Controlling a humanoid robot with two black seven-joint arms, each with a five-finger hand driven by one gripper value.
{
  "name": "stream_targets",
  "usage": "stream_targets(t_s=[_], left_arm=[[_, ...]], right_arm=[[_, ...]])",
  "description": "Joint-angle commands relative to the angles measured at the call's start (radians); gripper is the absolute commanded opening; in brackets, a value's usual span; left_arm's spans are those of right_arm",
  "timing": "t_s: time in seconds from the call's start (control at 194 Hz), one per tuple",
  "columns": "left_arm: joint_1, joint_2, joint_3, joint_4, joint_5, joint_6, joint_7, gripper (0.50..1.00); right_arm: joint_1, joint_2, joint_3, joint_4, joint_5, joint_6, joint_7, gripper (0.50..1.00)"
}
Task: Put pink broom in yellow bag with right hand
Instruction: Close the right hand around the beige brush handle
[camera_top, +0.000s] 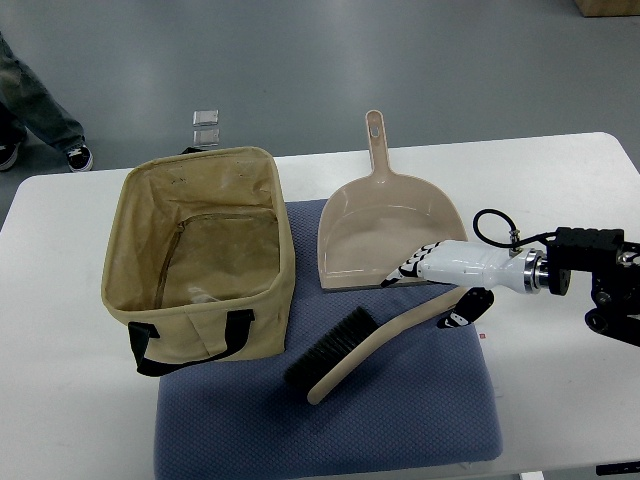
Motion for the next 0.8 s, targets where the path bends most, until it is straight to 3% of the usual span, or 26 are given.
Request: stream_targets(t_s=[0.0, 0.387, 0.459, 0.505, 0.794], left_arm=[[0.0, 0.0, 0.0, 0.0, 0.0, 0.0, 0.0, 1.0], [0.0, 0.0, 0.0, 0.0, -0.001, 0.0, 0.0, 1.0], [0.0, 0.0, 0.0, 0.0, 0.0, 0.0, 0.0, 1.0], [0.0, 0.0, 0.0, 0.0, 0.0, 0.0, 0.0, 1.0], [0.0, 0.0, 0.0, 0.0, -0.001, 0.0, 0.0, 1.0]], right_arm=[[-0.001, 0.0, -0.003, 0.001, -0.025, -0.001, -0.016, 0.778], [0.001, 0.014, -0.059, 0.016, -0.06, -0.035, -0.02, 0.609], [0.004, 0.014, -0.059, 0.014, -0.067, -0.036, -0.02, 0.566], [0.004, 0.014, -0.057, 0.014, -0.073, -0.042, -0.02, 0.503], [0.036, 0.006, -0.055, 0.013, -0.073, -0.112, -0.02, 0.5]])
